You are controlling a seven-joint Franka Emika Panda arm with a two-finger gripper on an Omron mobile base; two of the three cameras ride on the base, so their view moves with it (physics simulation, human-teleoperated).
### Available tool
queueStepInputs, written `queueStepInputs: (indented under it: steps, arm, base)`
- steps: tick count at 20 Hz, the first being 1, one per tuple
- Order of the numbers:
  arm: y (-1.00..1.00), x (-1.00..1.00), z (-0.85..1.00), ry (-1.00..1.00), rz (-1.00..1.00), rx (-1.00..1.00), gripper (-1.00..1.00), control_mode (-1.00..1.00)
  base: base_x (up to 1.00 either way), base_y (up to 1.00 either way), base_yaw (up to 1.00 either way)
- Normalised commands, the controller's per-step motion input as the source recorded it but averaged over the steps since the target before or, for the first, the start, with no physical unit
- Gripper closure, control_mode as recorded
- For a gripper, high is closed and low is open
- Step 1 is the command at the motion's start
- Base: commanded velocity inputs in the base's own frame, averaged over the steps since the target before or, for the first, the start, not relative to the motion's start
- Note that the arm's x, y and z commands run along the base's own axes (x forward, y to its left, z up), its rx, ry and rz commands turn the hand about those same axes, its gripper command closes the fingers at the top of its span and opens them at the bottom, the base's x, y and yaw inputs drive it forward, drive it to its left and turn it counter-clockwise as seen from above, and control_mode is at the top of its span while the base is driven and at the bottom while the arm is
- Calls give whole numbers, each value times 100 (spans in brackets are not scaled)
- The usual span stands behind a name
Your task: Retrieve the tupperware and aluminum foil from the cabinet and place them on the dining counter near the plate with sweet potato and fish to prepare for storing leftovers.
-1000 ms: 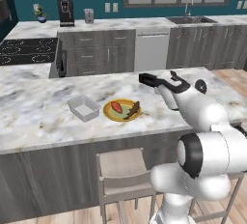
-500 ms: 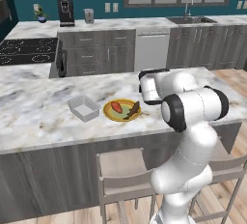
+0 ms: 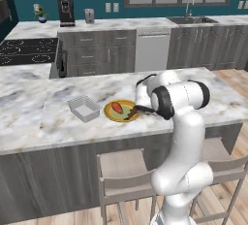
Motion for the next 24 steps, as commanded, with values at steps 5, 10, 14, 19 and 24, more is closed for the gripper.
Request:
queueStepInputs:
  steps: [5, 10, 14, 19, 24]
  arm:
    - [-8, -35, 71, 8, -3, 5, -100, -100]
    - [-12, -57, 100, 0, -4, 0, -100, -100]
    - [-27, -28, 100, 0, -7, 3, -100, -100]
    - [-29, 0, 100, 0, -2, 3, -100, -100]
    - [-28, 1, 100, 11, -5, -18, -100, -100]
  base:
    - [0, 0, 0]
    - [0, 0, 0]
    - [0, 0, 0]
    - [0, 0, 0]
    - [0, 0, 0]
